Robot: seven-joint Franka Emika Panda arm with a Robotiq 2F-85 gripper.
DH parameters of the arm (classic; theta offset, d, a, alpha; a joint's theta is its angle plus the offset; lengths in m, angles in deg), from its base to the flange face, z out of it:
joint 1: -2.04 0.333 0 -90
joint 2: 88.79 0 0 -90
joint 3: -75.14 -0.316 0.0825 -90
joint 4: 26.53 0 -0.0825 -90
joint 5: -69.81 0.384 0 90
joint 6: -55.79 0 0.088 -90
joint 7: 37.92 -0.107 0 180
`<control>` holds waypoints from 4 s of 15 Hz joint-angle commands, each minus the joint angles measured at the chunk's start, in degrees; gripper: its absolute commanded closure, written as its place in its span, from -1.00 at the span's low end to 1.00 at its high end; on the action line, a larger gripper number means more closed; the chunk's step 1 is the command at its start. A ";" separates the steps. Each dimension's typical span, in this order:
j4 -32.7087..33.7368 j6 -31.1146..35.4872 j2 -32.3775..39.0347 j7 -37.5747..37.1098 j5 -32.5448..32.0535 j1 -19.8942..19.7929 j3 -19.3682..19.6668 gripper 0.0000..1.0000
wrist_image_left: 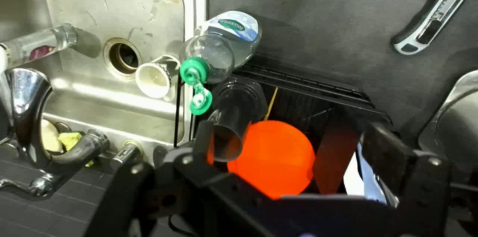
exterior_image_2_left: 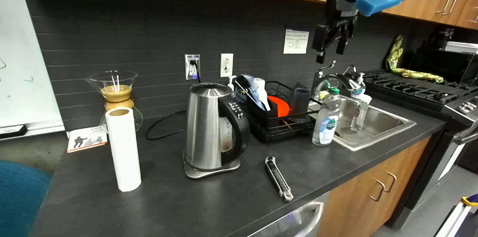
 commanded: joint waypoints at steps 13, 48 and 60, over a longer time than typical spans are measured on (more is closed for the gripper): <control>-0.09 1.83 0.90 -1.71 -0.24 1.74 1.03 -1.00; -9.84 29.03 4.93 13.37 4.23 6.57 2.61 -1.00; -9.93 33.05 8.63 -4.43 -7.68 4.86 -3.78 -1.00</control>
